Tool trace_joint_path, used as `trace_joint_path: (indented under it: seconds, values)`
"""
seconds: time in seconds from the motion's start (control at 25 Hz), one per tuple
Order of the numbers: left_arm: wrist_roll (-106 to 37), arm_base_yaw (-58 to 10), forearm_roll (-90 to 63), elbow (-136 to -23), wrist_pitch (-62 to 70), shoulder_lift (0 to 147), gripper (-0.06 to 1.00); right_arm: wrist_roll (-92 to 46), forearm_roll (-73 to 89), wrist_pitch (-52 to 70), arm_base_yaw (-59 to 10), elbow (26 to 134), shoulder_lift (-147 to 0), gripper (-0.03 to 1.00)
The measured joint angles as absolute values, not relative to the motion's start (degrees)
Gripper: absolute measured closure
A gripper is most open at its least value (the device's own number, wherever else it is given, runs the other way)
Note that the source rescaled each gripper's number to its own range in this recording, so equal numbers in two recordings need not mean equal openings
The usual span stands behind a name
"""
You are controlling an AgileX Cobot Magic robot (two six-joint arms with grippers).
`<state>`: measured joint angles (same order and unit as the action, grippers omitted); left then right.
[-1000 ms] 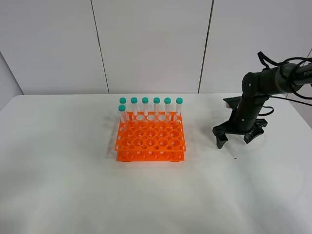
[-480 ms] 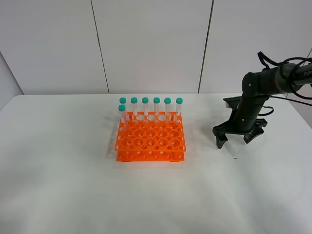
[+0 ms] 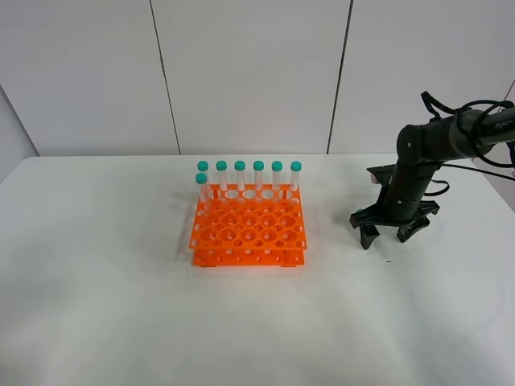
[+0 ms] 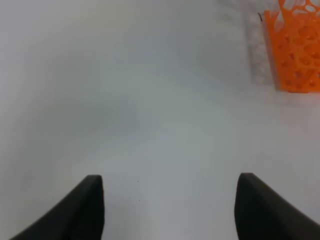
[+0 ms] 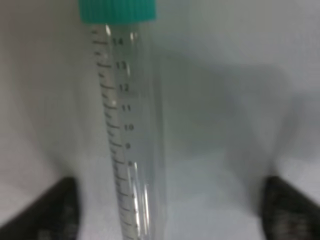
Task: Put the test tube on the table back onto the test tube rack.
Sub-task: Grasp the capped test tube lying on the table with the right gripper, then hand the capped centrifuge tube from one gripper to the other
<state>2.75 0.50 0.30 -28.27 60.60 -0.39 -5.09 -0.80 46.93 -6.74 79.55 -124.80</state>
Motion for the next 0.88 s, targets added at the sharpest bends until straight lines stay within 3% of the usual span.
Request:
trace_joint_path:
  seconds: [0.16, 0.2, 0.24, 0.52, 0.88]
  values:
    - [2.7, 0.5, 0.3, -28.3, 60.6, -0.4, 0.09, -5.1, -0.8, 46.2, -6.7, 79.6, -124.8, 0.88]
    - [2.7, 0.5, 0.3, -28.3, 60.6, -0.4, 0.09, -5.2, -0.8, 46.1, -6.7, 79.6, -124.8, 0.97]
    - [2.7, 0.5, 0.3, -28.3, 60.6, -0.4, 0.09, -5.3, -0.8, 46.0, -6.7, 79.6, -124.8, 0.93]
    - [2.7, 0.5, 0.3, -28.3, 60.6, -0.4, 0.09, -6.1, -0.9, 46.6, -6.8, 79.6, -121.8, 0.94]
    - [2.7, 0.5, 0.3, -28.3, 60.6, -0.4, 0.09, -6.8, -1.3, 51.0, -6.8, 76.7, -97.7, 0.94]
